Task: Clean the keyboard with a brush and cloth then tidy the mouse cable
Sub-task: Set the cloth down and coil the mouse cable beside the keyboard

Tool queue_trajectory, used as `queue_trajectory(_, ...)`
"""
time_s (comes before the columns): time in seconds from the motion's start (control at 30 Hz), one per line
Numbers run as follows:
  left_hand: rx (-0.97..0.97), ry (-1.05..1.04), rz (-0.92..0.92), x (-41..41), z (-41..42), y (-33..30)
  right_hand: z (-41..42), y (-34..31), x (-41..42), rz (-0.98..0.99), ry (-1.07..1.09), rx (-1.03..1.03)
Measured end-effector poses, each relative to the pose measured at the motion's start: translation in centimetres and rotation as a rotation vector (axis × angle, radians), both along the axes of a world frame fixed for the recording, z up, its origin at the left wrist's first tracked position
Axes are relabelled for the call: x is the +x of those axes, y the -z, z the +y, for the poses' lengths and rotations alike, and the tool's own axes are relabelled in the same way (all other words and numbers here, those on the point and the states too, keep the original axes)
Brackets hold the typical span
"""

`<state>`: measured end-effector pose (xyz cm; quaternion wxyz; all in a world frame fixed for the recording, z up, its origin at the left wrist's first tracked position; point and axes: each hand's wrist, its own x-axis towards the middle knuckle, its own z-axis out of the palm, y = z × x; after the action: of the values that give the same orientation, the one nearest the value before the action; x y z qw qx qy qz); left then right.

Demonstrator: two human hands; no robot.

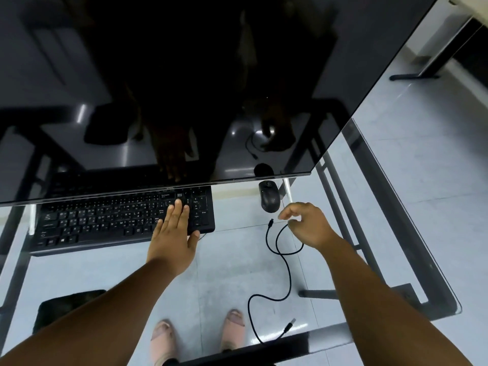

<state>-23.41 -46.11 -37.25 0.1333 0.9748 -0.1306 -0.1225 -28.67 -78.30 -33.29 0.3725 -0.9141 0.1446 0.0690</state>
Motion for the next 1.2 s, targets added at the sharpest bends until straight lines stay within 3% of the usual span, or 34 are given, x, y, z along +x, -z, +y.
queue_trajectory(0.2, -0.066, 0.028, 0.017, -0.6, 0.5, -0.8, -2.9, -2.2, -2.8, 0.289, -0.33, -0.392)
queue_trajectory(0.5, -0.219, 0.068, 0.054, -1.3, 1.4, -2.0, -0.9, -1.8, -3.0, 0.104, -0.302, -0.427)
queue_trajectory(0.7, -0.47, 0.023, 0.097, -1.0, 1.5, -3.8, 2.0, -4.0, -0.6, -0.08, -0.13, 0.061)
queue_trajectory(0.87, -0.682, -0.018, 0.23, -0.6, 0.2, -6.0, 6.1, -7.2, 2.7, -0.079, -0.179, 0.363)
queue_trajectory(1.07, -0.929, -0.1, 0.471, 0.6, 1.3, -9.2, 10.1, -9.7, 5.3, -0.153, -0.2, 0.506)
queue_trajectory(1.2, -1.035, -0.188, 0.605, 1.0, 2.8, -11.6, 11.8, -9.6, 6.2, -0.159, -0.136, 0.434)
